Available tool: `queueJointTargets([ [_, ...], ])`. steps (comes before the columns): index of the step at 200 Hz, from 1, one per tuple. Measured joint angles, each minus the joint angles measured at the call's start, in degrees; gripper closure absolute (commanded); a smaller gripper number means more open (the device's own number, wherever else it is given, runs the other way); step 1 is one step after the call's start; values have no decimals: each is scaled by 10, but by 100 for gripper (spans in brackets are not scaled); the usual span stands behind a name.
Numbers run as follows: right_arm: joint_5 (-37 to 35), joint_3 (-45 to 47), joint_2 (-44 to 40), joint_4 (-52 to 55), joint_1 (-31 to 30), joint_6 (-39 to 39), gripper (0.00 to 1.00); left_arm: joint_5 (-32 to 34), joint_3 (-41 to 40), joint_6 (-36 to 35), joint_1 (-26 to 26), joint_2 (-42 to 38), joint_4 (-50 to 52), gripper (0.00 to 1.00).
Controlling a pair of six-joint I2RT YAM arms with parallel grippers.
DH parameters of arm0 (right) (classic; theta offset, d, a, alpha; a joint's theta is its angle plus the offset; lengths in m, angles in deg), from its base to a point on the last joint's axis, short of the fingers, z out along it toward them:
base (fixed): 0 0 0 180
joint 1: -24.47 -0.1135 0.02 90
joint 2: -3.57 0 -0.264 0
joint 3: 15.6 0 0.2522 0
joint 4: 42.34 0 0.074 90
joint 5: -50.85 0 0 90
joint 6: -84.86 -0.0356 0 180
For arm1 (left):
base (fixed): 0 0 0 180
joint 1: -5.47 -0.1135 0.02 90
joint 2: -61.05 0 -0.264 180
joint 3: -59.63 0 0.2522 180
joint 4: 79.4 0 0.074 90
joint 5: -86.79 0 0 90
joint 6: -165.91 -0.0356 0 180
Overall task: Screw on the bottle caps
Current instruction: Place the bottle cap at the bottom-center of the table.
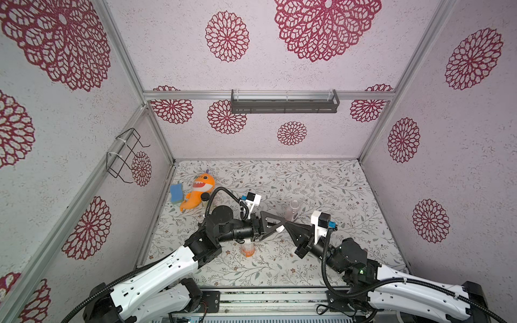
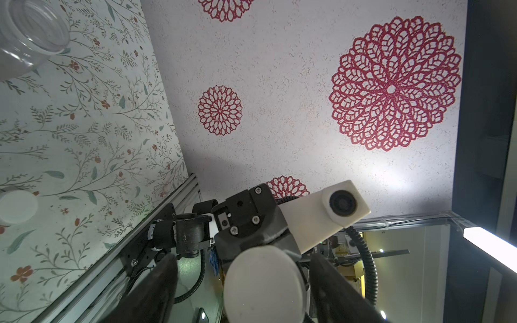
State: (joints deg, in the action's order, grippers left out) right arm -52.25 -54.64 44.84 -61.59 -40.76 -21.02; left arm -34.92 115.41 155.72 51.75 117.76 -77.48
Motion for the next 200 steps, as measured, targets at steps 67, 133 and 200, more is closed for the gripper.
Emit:
queueJointTargets([
  [67,-5,10,0,-20,0,5,100,-12,-9,25,0,6,-56,38],
  [133,-15,11,2,-37,-3,5,100,-15,-22,38,0,8,-79,35],
  [200,-26,29,19,-68,-11,5,100,-20,-36,56,1,19,-110,48],
])
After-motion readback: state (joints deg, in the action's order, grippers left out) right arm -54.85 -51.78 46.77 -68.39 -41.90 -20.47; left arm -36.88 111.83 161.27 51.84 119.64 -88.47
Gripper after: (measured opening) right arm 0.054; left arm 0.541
